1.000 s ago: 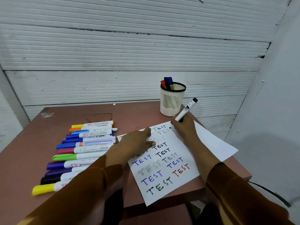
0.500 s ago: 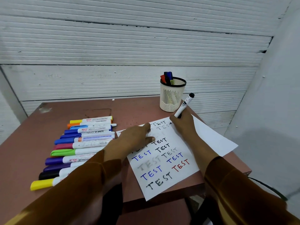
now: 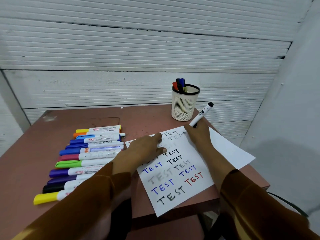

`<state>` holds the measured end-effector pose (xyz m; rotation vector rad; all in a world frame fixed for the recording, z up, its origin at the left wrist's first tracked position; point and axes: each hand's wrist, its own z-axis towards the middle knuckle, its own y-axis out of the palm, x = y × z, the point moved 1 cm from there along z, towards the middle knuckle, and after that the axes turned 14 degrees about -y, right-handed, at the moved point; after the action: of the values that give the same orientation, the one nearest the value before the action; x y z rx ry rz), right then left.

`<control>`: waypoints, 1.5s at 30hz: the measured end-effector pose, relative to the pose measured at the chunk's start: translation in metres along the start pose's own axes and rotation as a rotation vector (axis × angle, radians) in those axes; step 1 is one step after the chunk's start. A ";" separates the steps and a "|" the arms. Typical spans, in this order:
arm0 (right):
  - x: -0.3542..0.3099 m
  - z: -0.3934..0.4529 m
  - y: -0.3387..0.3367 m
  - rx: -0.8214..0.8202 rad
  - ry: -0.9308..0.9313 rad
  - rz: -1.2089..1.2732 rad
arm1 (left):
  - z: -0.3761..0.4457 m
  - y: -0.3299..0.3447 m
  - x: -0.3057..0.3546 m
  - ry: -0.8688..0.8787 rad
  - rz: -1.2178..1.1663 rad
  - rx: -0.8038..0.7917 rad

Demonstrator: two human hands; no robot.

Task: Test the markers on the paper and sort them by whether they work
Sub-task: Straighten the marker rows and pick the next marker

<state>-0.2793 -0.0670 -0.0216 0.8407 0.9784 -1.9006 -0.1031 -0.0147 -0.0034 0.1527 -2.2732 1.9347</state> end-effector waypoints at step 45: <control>-0.027 -0.003 -0.005 -0.052 0.199 0.801 | -0.017 -0.024 -0.012 0.009 -0.623 0.181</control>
<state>-0.2709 -0.0535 0.0006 1.1848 0.6496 -1.1166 -0.0864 -0.0021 0.0207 0.7669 -1.7398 1.7692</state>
